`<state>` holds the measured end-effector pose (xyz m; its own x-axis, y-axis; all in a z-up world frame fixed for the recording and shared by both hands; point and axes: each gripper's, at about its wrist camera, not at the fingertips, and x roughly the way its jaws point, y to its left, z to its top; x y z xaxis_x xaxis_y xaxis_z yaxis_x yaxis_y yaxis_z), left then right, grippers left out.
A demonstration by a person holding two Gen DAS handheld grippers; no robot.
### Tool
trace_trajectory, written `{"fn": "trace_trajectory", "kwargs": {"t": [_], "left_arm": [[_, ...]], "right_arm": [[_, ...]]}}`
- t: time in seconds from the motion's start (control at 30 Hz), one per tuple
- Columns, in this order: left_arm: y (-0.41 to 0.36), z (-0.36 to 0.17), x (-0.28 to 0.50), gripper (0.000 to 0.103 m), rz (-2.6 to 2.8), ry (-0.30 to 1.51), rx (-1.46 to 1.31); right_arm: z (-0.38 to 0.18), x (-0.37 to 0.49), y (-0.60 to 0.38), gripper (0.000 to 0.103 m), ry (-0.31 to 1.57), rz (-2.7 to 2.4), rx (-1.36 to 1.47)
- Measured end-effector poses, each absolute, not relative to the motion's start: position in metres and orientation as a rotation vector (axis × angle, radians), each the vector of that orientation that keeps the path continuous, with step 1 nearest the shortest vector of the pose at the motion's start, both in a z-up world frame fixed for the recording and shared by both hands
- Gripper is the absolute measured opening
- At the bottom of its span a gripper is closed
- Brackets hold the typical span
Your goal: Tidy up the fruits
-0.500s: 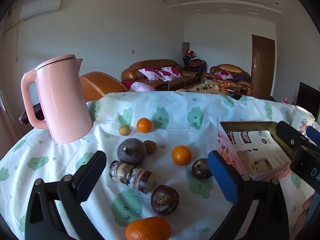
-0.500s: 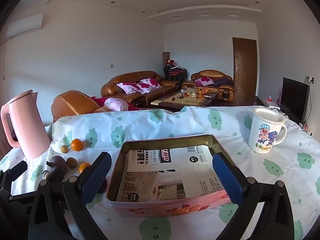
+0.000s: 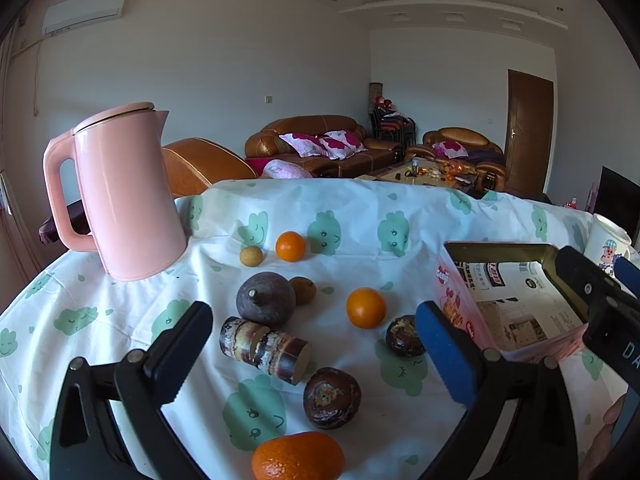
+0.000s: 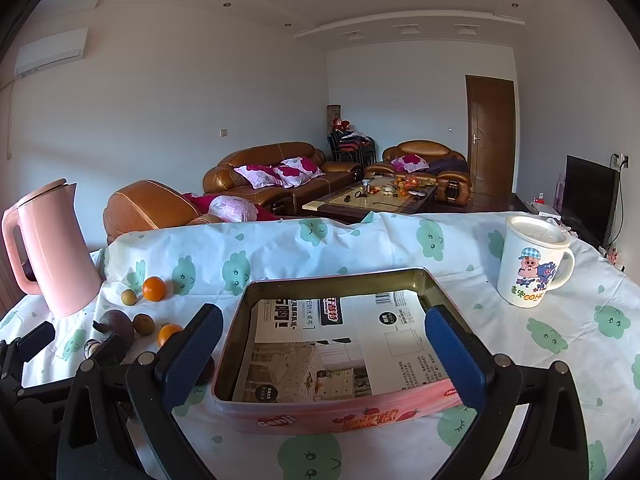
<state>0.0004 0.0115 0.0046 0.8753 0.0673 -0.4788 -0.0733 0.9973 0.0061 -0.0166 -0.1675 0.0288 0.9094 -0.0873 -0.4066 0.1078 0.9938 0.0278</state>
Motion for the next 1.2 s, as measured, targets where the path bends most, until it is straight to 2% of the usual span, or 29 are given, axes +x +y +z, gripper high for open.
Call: {"fn": "trace_trajectory", "kwargs": {"t": [0.9,1.2], "left_arm": [[0.0128,0.0037,0.0006,0.103,0.075,0.502,-0.015],[0.0130,0.0035,-0.0004,0.103,0.074,0.497,-0.022]], "right_arm": [[0.0281,-0.0129,-0.1709,0.102,0.430,-0.099,0.055],[0.0290,-0.0158,-0.1699,0.102,0.378,-0.093,0.052]]}}
